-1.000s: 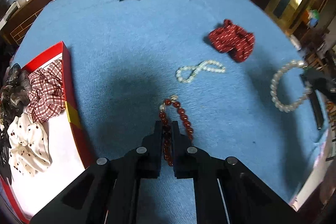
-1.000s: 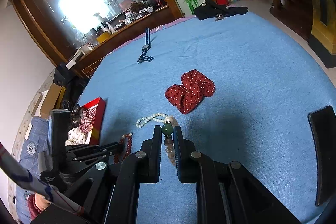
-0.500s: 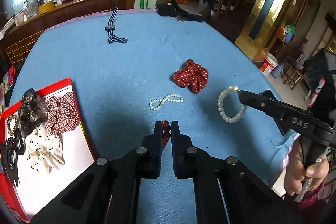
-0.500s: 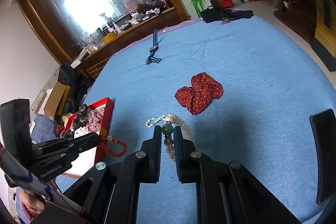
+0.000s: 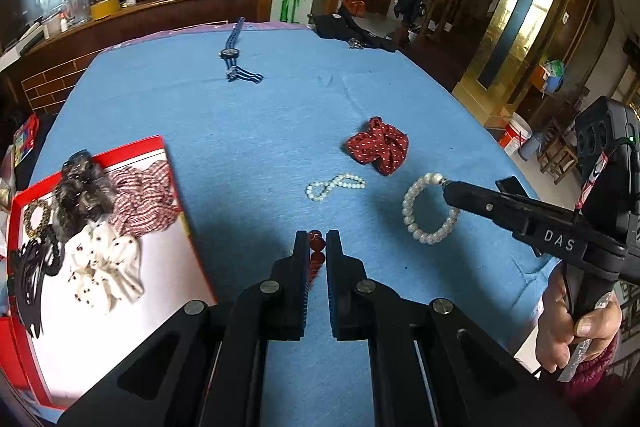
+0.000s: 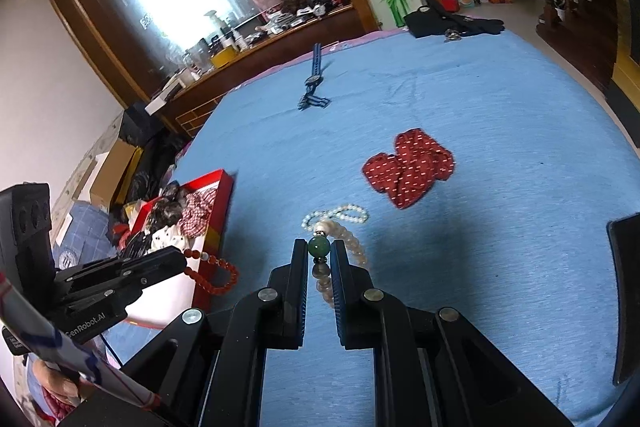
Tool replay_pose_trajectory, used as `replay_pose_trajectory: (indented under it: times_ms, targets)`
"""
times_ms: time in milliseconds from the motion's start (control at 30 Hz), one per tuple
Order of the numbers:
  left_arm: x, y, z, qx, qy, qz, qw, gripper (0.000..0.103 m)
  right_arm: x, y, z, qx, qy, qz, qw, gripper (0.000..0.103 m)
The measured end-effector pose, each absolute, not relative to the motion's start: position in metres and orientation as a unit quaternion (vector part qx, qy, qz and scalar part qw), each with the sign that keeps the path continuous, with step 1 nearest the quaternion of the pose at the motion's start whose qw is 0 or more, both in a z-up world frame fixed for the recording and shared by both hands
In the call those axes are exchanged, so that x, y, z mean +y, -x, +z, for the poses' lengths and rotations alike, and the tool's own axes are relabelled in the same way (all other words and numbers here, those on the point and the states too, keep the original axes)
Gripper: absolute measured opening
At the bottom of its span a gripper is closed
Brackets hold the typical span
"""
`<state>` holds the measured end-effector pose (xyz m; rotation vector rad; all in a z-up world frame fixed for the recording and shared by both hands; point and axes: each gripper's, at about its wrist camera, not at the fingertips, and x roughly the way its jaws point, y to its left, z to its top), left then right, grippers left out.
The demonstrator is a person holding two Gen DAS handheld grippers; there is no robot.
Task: Organize jewelry
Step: 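Lift the red bead bracelet and pearl necklace and carry both toward the tray, then lower the bead bracelet and pearl necklace into the tray and open both grippers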
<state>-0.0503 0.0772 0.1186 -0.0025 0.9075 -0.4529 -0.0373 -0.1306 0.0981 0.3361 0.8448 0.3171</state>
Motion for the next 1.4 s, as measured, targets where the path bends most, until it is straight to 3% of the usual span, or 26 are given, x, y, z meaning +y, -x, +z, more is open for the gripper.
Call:
replay_pose_trajectory:
  times_ms: [667,1400]
  targets:
    - [0.195,0.079,0.140,0.402,0.043,-0.132,0.905,0.007,-0.011,0.046,0.120,0.412,-0.090,0.274,0.864,0.012]
    - [0.290,0.048,0.084,0.450,0.110,-0.048,0.885,0.007,0.091,0.006,0.082,0.467,-0.025,0.315,0.826,0.012]
